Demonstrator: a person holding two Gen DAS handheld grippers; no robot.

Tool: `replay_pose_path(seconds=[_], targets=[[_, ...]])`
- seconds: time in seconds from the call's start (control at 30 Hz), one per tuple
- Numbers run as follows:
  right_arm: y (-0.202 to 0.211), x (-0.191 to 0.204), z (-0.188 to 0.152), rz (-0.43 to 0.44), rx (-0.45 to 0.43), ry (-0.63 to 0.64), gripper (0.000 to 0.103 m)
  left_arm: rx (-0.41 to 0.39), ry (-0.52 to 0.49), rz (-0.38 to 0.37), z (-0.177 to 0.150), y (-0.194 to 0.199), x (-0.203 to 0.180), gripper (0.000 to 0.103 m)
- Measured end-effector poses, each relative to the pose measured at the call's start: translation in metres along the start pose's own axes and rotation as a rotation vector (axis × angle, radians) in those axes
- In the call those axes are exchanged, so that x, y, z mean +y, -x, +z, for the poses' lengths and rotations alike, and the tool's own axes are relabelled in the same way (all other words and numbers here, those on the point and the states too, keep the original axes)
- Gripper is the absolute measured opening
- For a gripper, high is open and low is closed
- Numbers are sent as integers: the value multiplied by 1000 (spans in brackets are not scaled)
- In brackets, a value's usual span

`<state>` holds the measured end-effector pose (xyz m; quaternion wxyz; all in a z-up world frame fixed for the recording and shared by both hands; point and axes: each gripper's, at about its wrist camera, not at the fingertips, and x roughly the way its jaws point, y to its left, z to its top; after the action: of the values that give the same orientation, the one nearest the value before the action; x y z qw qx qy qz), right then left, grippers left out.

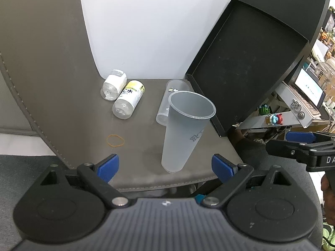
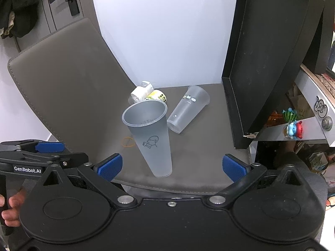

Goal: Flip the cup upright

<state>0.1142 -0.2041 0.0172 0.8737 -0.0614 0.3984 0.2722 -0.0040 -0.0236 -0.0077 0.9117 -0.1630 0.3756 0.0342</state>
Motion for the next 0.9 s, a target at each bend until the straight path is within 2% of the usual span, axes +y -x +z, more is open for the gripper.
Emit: replay_pose_path(seconds=[0.9], targets=[[-5, -1, -5, -14, 15, -16, 103, 6, -3, -4, 1, 1, -1, 94]])
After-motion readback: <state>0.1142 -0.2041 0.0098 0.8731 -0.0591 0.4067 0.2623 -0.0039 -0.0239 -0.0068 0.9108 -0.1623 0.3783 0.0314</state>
